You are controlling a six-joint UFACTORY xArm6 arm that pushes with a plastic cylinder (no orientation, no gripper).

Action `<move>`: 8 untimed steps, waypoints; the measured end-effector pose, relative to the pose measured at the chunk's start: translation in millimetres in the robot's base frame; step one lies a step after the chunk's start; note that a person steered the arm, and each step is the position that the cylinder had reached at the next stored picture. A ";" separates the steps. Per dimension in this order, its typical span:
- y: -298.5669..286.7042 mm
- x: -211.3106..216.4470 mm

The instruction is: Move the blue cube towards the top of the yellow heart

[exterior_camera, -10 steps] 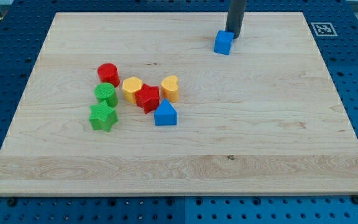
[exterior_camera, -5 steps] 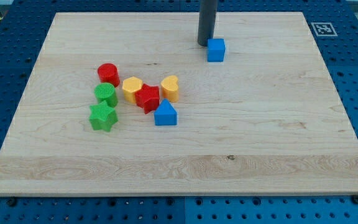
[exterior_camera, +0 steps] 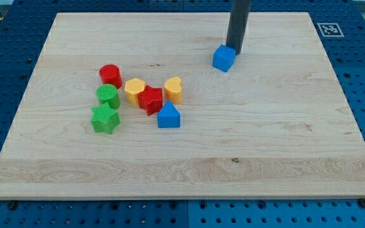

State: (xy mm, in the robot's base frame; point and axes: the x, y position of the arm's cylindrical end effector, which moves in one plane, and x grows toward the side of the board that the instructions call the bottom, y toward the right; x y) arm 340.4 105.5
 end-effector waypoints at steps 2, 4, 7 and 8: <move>-12.5 30.2; -37.8 30.2; -67.5 30.2; -76.0 30.9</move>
